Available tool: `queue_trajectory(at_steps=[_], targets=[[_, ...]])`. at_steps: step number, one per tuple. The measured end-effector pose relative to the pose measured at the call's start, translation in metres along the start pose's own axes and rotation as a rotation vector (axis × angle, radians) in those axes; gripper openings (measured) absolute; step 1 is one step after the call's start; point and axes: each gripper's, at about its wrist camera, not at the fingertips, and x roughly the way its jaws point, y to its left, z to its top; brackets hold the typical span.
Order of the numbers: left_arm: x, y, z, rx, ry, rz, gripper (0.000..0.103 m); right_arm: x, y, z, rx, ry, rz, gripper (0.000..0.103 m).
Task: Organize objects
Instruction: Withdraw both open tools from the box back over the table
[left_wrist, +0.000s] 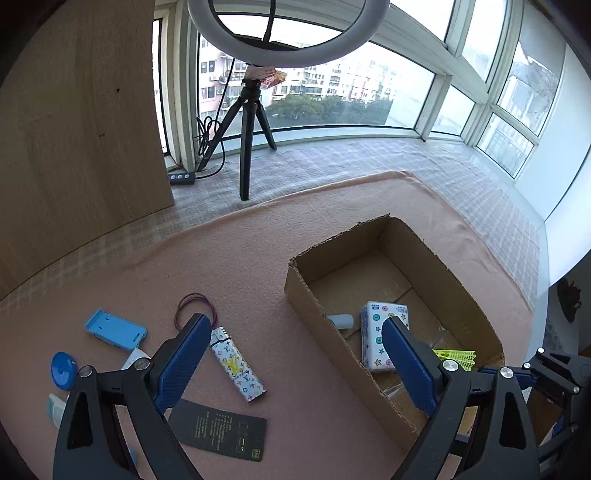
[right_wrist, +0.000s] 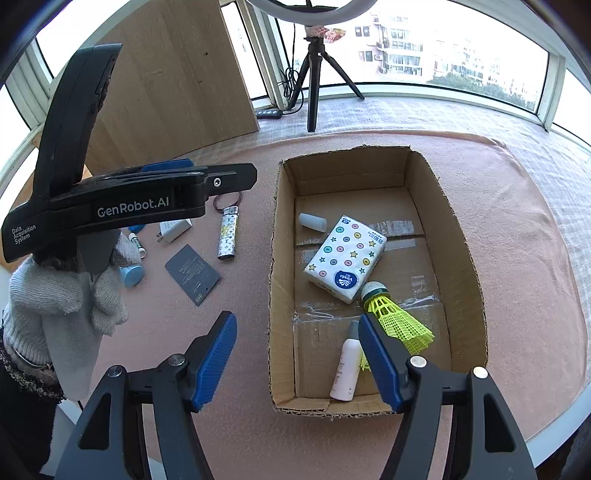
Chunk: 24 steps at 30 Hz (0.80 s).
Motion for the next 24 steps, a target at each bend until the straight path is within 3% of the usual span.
queue_trajectory(at_steps=[12, 20, 24], targets=[[-0.083, 0.103, -0.066, -0.146, -0.028, 0.118, 0.095, 0.021, 0.056, 0.027, -0.128, 0.006, 0.083, 0.065], [-0.131, 0.152, -0.130, -0.258, -0.024, 0.187, 0.095, 0.071, 0.098, 0.044, -0.202, 0.139, 0.159, 0.065], [-0.145, 0.161, -0.155, -0.274, -0.007, 0.220, 0.095, 0.098, 0.120, 0.049, -0.248, 0.190, 0.141, 0.065]])
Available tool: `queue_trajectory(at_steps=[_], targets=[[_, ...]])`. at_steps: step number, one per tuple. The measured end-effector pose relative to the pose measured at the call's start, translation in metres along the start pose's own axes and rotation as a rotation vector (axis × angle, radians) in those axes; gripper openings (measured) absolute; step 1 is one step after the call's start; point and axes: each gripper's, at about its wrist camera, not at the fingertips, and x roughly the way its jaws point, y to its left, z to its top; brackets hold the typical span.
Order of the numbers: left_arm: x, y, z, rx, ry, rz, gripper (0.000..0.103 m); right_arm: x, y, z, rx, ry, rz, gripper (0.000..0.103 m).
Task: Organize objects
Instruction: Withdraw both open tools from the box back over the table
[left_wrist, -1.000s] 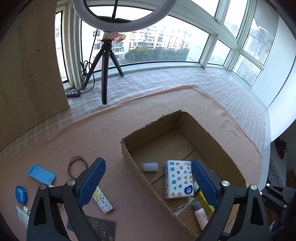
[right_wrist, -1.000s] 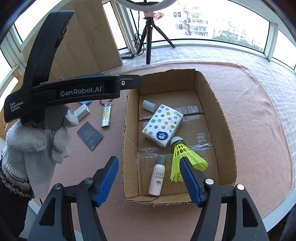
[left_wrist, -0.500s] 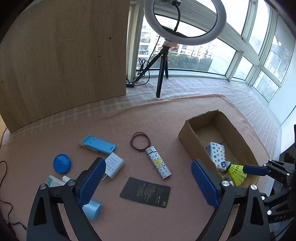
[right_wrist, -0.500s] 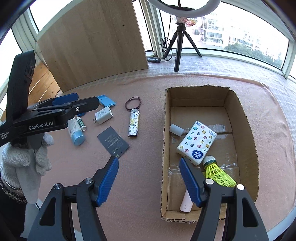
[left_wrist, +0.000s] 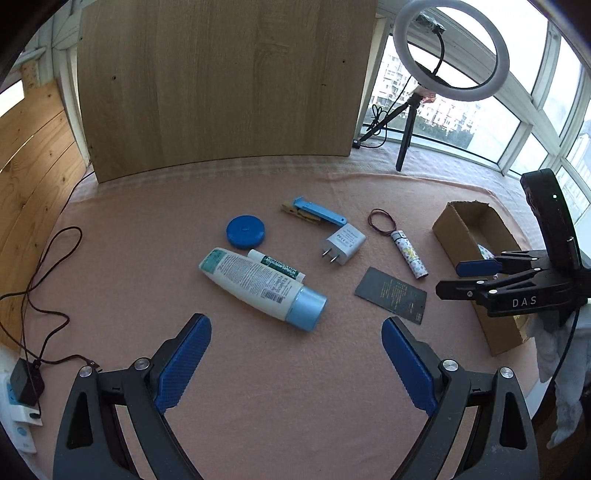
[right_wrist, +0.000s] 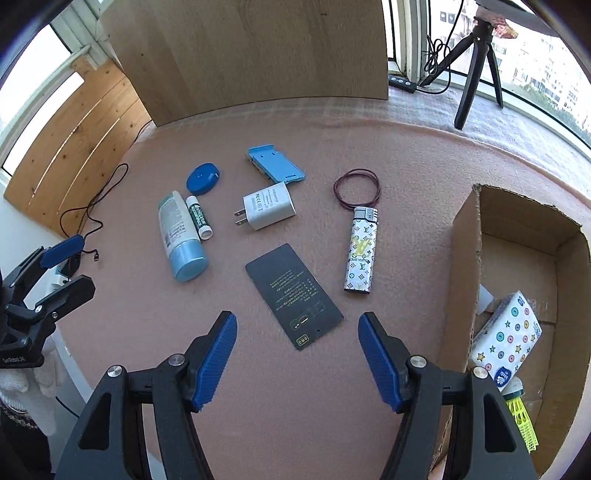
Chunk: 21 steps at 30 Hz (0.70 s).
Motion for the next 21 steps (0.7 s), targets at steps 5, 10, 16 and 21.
queue_trajectory(at_steps=[5, 10, 16, 21], targets=[[-0.008, 0.014, -0.020, -0.033, 0.017, 0.008, 0.095, 0.031, 0.013, 0.017, -0.027, 0.065, 0.009, 0.065], [-0.013, 0.019, -0.031, -0.047, 0.025, 0.012, 0.095, 0.059, 0.013, 0.033, -0.029, 0.114, -0.001, 0.065], [-0.016, 0.029, -0.039, -0.070, 0.032, 0.019, 0.095, 0.083, 0.006, 0.044, -0.029, 0.168, -0.030, 0.064], [-0.016, 0.034, -0.041, -0.085, 0.032, 0.012, 0.095, 0.085, 0.006, 0.046, -0.039, 0.186, -0.028, 0.065]])
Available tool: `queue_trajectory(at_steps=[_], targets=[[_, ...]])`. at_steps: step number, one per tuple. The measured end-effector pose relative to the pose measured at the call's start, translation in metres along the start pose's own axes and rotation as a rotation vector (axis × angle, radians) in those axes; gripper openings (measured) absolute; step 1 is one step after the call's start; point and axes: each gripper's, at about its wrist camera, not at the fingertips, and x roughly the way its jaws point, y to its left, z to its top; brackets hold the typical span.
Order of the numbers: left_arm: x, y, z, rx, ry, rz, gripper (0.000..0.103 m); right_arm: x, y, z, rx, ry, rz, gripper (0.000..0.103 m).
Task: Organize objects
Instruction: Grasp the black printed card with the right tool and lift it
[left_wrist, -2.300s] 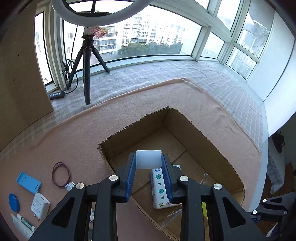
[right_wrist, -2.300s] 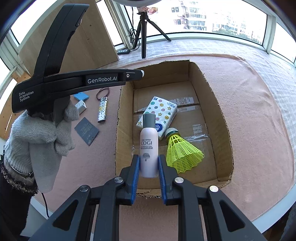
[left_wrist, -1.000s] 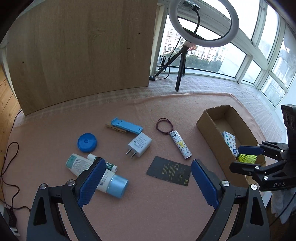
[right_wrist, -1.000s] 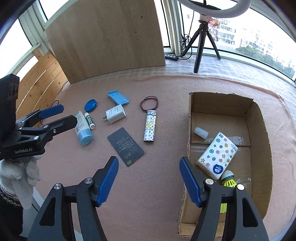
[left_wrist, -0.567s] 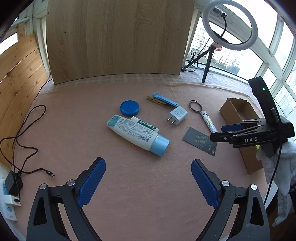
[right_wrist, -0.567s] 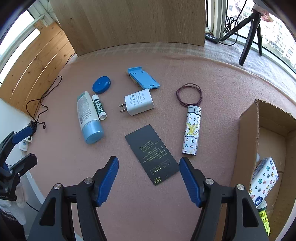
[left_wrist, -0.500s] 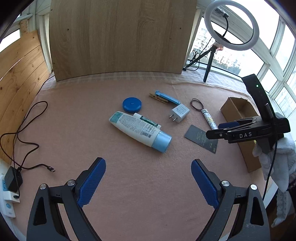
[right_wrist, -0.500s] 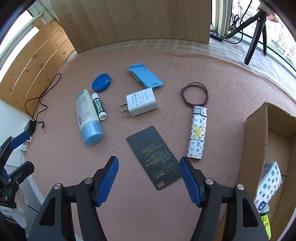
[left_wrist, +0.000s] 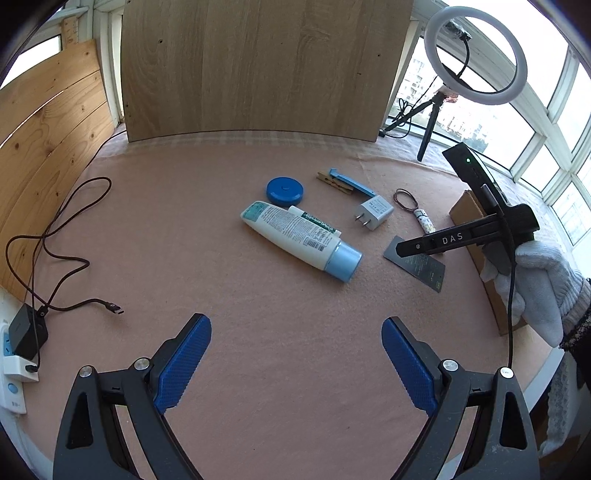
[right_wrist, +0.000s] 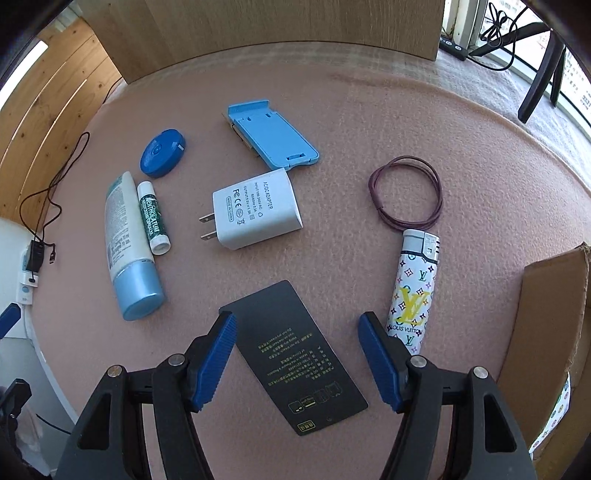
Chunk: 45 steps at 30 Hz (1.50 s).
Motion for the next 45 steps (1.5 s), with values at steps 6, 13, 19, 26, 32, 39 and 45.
queue_trajectory(at_steps=[6, 13, 19, 26, 32, 39, 45], targets=[[0.004, 0.002, 0.002, -0.012, 0.004, -0.015, 0.095, 0.001, 0.014, -0.010, -0.075, 0.047, -0.001, 0.065], [0.009, -0.002, 0.004, -0.014, 0.005, -0.032, 0.095, 0.004, 0.031, -0.024, -0.180, 0.061, -0.107, 0.064], [0.013, -0.007, 0.004, -0.011, 0.006, -0.041, 0.095, 0.001, 0.031, -0.033, -0.194, 0.047, -0.146, 0.056], [0.018, -0.012, 0.005, -0.003, 0.011, -0.038, 0.095, -0.006, 0.024, -0.042, -0.177, 0.030, -0.156, 0.047], [0.026, -0.018, 0.005, 0.012, 0.025, -0.037, 0.095, -0.023, 0.015, -0.056, -0.128, -0.011, -0.133, 0.047], [0.035, -0.028, 0.007, 0.024, 0.037, -0.050, 0.095, -0.072, -0.006, -0.077, -0.037, -0.128, -0.110, 0.047], [0.042, -0.042, 0.007, 0.051, 0.049, -0.063, 0.095, -0.098, -0.017, -0.092, 0.035, -0.214, -0.124, 0.047]])
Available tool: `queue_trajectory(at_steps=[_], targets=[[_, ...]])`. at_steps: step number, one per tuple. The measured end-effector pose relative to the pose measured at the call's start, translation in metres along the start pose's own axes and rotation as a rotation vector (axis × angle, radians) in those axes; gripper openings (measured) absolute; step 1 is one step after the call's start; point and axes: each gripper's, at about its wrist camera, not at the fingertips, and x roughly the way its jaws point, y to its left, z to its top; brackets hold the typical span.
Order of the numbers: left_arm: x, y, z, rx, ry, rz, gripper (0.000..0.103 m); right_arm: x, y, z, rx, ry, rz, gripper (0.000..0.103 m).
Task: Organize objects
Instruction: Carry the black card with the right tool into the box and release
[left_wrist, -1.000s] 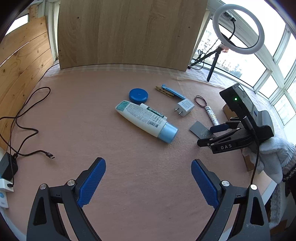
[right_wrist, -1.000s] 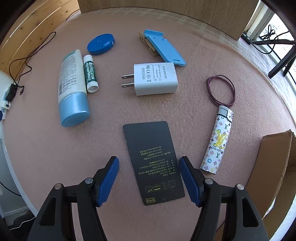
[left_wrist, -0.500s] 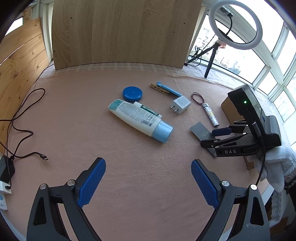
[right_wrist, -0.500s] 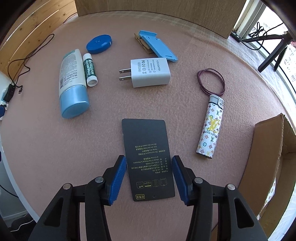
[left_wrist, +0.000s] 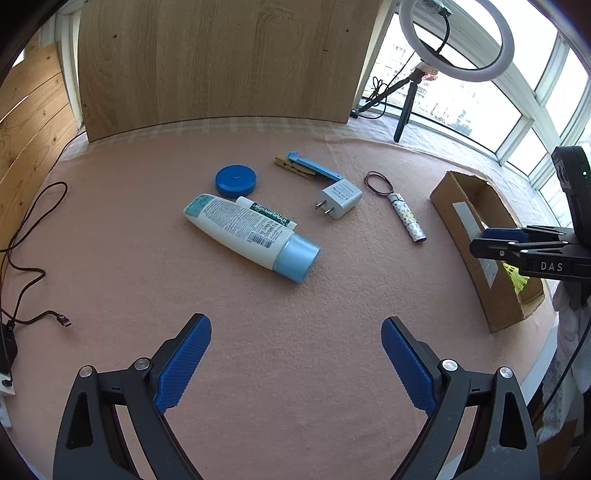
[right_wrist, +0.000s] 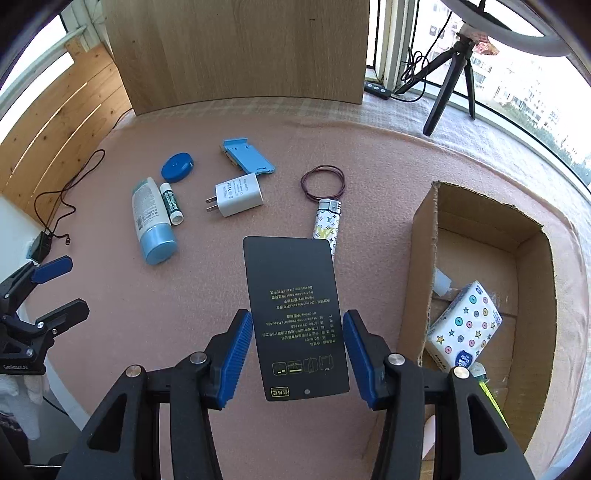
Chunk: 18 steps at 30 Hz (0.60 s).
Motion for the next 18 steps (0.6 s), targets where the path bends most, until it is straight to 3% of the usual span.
queue_trajectory(at_steps=[8, 18], targets=[[0.002, -0.015, 0.004, 0.025, 0.000, -0.015, 0.095, -0.027, -0.054, -0.005, 0.112, -0.063, -0.075, 0.047], [0.005, -0.028, 0.005, 0.046, 0.006, -0.021, 0.095, -0.033, -0.128, -0.023, 0.236, -0.069, -0.180, 0.047]])
